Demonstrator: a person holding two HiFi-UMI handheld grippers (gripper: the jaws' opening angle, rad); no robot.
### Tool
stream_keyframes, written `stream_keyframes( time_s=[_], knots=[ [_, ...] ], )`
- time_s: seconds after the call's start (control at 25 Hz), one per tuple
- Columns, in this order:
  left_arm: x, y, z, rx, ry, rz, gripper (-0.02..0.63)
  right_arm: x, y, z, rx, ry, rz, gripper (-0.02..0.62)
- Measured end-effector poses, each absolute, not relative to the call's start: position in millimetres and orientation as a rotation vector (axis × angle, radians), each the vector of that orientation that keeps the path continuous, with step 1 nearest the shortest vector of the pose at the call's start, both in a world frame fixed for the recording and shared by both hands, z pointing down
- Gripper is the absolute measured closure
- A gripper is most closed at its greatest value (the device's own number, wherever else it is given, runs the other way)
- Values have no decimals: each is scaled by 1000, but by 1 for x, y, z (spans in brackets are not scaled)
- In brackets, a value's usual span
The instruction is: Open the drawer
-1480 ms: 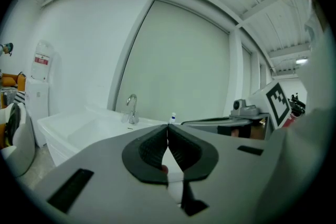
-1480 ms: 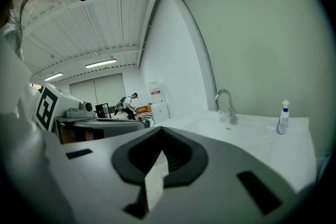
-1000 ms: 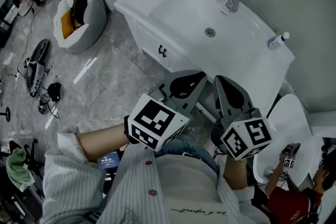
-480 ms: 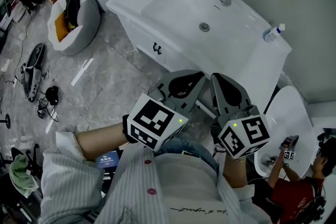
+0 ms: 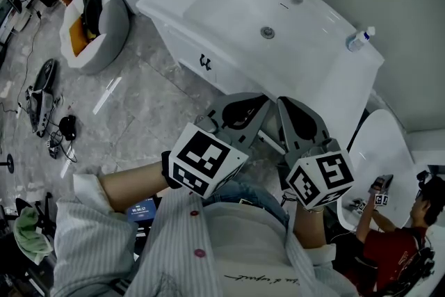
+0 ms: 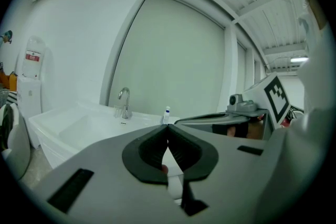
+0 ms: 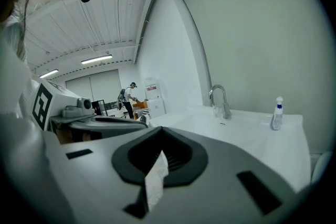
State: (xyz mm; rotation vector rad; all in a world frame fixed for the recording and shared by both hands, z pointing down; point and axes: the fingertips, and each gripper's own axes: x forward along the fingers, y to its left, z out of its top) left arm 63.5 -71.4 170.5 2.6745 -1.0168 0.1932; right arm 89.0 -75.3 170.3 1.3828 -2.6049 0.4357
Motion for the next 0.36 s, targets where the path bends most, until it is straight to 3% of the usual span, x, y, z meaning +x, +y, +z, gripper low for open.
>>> stream_keyframes(
  time_s=[0.36],
  knots=[
    [70, -66, 173, 2686, -984, 206, 589, 95, -72, 171, 1413, -2594, 450, 588]
  ],
)
